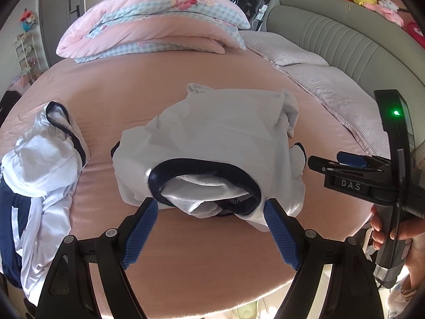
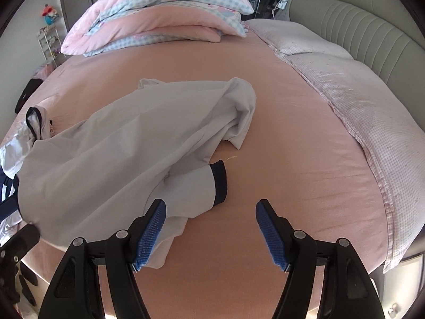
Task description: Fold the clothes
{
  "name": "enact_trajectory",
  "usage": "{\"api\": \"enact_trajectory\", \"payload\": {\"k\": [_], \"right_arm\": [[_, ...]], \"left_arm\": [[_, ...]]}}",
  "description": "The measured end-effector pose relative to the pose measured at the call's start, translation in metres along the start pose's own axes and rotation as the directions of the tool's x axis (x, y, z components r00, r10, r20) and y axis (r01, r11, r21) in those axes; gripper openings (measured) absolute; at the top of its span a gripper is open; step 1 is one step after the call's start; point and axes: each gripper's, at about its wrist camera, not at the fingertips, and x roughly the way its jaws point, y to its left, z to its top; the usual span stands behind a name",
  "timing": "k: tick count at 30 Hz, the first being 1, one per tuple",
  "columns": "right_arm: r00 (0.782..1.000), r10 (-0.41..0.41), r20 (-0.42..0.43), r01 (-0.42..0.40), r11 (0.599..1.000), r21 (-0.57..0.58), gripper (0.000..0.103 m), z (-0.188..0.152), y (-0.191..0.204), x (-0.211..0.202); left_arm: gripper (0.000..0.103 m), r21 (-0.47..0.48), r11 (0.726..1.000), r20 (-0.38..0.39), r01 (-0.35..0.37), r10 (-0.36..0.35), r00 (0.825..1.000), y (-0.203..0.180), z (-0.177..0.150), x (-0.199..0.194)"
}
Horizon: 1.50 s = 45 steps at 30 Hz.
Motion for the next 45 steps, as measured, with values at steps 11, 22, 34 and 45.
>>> {"api": "enact_trajectory", "payload": {"k": [11, 22, 34, 45], "right_arm": [[0.998, 0.045, 0.044, -0.039, 0.992, -0.118, 0.07, -0.021, 0.048, -0.039], [0.988, 0.156, 0.014, -0.152, 0.973, -0.172, 0.07, -0.028, 0.101, -0.044], [0.971, 0.218, -0.101, -0.222, 0.975, -0.032, 0.07, -0.037, 0.114, -0.012], [0.995, 0.102, -0.006, -0.102, 0.995, -0.009, 0.07, -0.01, 0.116, 0.008]], "left_arm": [[0.082, -0.113, 0.991, 0.027, -0.071, 0.074, 0.997, 0.049, -0.003, -0.002], [0.082, -0.184, 0.978, -0.029, -0.097, 0.093, 0.995, 0.079, -0.015, 0.021], [0.082, -0.174, 0.978, -0.044, -0.115, 0.109, 0.993, 0.068, -0.014, 0.053], [0.081, -0.196, 0.961, -0.065, -0.195, 0.185, 0.981, 0.085, -0.008, 0.067]]}}
